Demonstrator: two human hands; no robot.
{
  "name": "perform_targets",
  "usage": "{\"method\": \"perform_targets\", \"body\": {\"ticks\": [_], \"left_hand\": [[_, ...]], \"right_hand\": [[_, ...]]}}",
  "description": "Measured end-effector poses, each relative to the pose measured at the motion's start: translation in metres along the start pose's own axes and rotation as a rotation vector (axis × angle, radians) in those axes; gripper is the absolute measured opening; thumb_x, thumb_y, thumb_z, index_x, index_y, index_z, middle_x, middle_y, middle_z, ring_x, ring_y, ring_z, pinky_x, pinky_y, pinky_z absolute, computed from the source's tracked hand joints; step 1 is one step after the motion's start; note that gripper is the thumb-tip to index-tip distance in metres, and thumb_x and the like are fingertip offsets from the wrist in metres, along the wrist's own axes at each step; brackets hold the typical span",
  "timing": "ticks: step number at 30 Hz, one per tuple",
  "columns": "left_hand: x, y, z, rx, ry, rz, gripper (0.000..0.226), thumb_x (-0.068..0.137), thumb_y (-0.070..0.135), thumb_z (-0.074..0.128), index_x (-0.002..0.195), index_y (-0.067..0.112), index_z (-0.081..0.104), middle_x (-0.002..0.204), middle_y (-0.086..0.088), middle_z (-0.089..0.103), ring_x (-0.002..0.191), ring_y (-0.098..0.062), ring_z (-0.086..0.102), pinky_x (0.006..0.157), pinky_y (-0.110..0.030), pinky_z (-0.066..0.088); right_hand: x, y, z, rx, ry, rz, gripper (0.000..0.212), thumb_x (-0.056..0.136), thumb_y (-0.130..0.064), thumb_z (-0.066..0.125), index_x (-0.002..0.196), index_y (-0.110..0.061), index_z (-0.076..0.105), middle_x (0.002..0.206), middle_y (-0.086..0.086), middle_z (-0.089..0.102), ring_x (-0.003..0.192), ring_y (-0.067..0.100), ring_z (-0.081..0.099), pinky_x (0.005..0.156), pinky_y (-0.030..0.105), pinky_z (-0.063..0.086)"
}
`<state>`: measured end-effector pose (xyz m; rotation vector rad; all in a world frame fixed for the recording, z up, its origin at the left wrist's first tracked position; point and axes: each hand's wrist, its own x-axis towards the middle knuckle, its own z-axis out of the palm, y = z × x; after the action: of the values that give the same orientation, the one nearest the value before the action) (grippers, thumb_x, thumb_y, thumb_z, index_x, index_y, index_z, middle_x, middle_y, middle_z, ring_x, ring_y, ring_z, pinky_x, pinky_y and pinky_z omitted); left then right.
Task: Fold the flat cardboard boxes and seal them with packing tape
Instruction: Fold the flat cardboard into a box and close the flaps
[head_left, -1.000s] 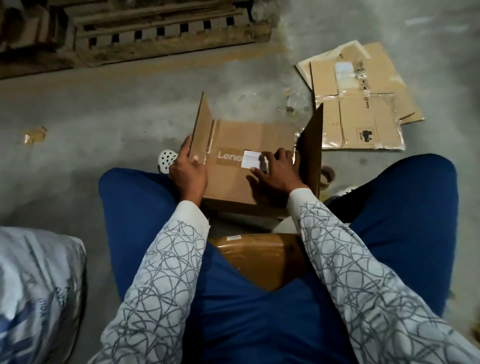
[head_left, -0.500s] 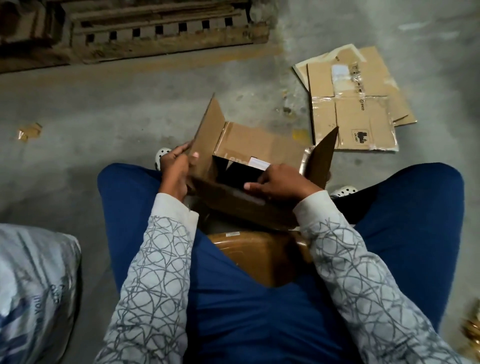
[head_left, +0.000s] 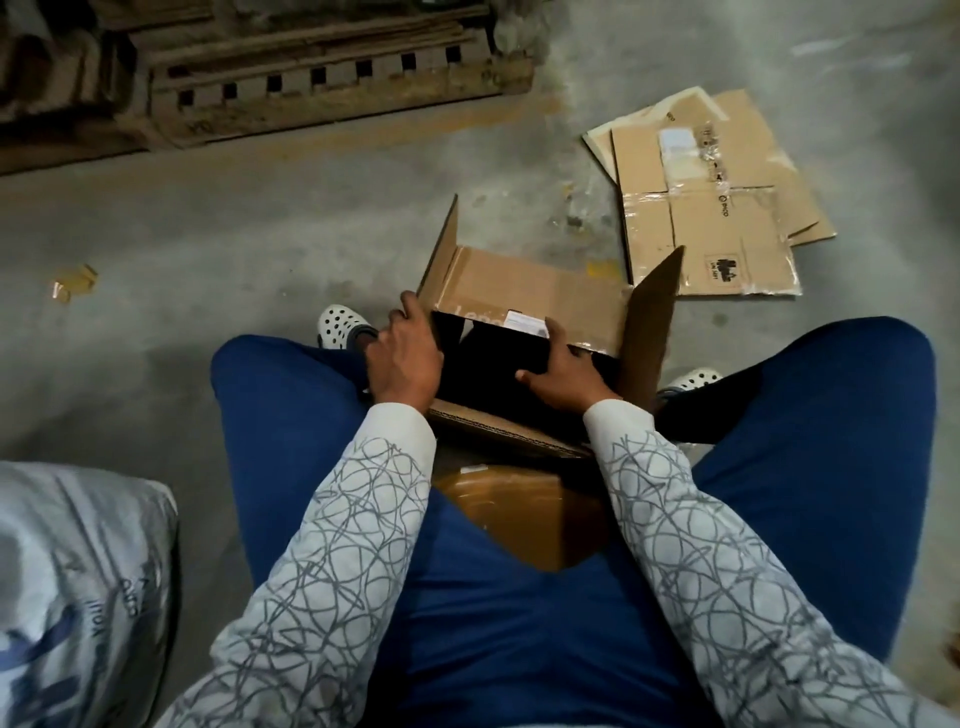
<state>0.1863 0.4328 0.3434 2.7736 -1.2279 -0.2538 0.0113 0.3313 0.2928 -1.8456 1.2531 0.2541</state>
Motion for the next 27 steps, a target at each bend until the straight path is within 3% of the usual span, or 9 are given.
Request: {"method": "perform_targets", "body": {"ticks": [4, 7, 10, 12, 14, 17, 20, 24, 27], "left_hand": [[-0.003, -0.002, 0.001, -0.078, 0.012, 0.006, 0.055, 0.087, 0.014, 0.067, 0.133, 0.011, 0.037, 0.111, -0.019, 0.063, 0.099, -0.038, 0.065, 0.080, -0.047, 0.054], [-0.005, 0.004, 0.001, -0.108, -0.005, 0.039, 0.063, 0.087, 0.010, 0.065, 0.142, 0.015, 0.034, 0.116, -0.018, 0.062, 0.103, -0.037, 0.064, 0.083, -0.047, 0.052], [-0.005, 0.005, 0.001, -0.137, -0.002, 0.051, 0.067, 0.088, 0.008, 0.065, 0.146, 0.018, 0.032, 0.119, -0.016, 0.062, 0.105, -0.036, 0.064, 0.085, -0.046, 0.052], [-0.006, 0.005, 0.002, -0.143, 0.010, 0.057, 0.068, 0.087, 0.007, 0.065, 0.146, 0.019, 0.033, 0.117, -0.015, 0.063, 0.104, -0.036, 0.064, 0.083, -0.045, 0.053], [-0.007, 0.006, 0.003, -0.135, 0.024, 0.067, 0.067, 0.087, 0.007, 0.065, 0.145, 0.019, 0.034, 0.116, -0.015, 0.063, 0.102, -0.035, 0.065, 0.080, -0.044, 0.053], [-0.005, 0.003, 0.004, -0.166, 0.044, 0.030, 0.065, 0.089, 0.007, 0.063, 0.146, 0.021, 0.037, 0.114, -0.013, 0.065, 0.101, -0.034, 0.065, 0.079, -0.045, 0.053], [-0.001, 0.001, 0.003, -0.175, 0.058, -0.060, 0.061, 0.090, 0.008, 0.060, 0.146, 0.023, 0.040, 0.114, -0.011, 0.066, 0.104, -0.034, 0.063, 0.075, -0.043, 0.048], [0.003, 0.004, 0.004, -0.197, 0.058, -0.189, 0.052, 0.093, 0.010, 0.057, 0.141, 0.023, 0.044, 0.126, -0.010, 0.063, 0.112, -0.037, 0.060, 0.084, -0.047, 0.046], [0.005, 0.003, 0.008, -0.163, 0.063, -0.241, 0.042, 0.097, 0.017, 0.053, 0.138, 0.019, 0.043, 0.130, -0.016, 0.058, 0.112, -0.043, 0.058, 0.086, -0.052, 0.047]], "right_hand": [[0.003, -0.004, -0.024, -0.059, 0.195, -0.146, 0.086, 0.091, -0.027, 0.068, 0.157, -0.037, 0.013, 0.167, -0.001, -0.013, 0.152, 0.035, -0.014, 0.117, 0.067, 0.017], [0.024, -0.003, -0.058, -0.121, 0.250, -0.262, 0.080, 0.092, -0.023, 0.066, 0.156, -0.032, 0.020, 0.164, -0.009, -0.025, 0.152, 0.029, -0.020, 0.115, 0.065, 0.018], [0.057, 0.002, -0.096, -0.082, 0.232, -0.271, 0.081, 0.092, -0.015, 0.068, 0.157, -0.016, 0.019, 0.167, 0.005, -0.017, 0.152, 0.034, -0.017, 0.123, 0.054, 0.011], [0.076, 0.010, -0.113, -0.175, 0.215, -0.272, 0.072, 0.089, -0.007, 0.069, 0.151, -0.010, 0.034, 0.166, 0.012, -0.017, 0.152, 0.037, -0.012, 0.124, 0.049, 0.009], [0.085, 0.016, -0.126, -0.249, 0.274, -0.293, 0.062, 0.084, 0.000, 0.070, 0.141, -0.011, 0.049, 0.167, 0.013, -0.006, 0.154, 0.037, 0.001, 0.122, 0.048, 0.021], [0.084, 0.017, -0.140, -0.231, 0.570, -0.289, 0.042, 0.080, -0.007, 0.072, 0.119, -0.018, 0.064, 0.152, 0.007, 0.040, 0.140, 0.034, 0.037, 0.094, 0.048, 0.046], [0.095, 0.013, -0.155, -0.369, 0.688, -0.228, 0.029, 0.088, -0.018, 0.063, 0.117, -0.016, 0.061, 0.121, 0.015, 0.060, 0.118, 0.040, 0.049, 0.077, 0.046, 0.046], [0.128, 0.007, -0.173, -0.554, 0.680, -0.228, 0.037, 0.099, -0.025, 0.051, 0.129, -0.005, 0.049, 0.123, 0.025, 0.058, 0.116, 0.044, 0.051, 0.086, 0.053, 0.048], [0.146, -0.010, -0.182, -0.541, 0.674, -0.105, 0.067, 0.091, -0.058, 0.055, 0.134, -0.007, 0.047, 0.133, 0.023, 0.051, 0.128, 0.040, 0.045, 0.104, 0.064, 0.028]]}}
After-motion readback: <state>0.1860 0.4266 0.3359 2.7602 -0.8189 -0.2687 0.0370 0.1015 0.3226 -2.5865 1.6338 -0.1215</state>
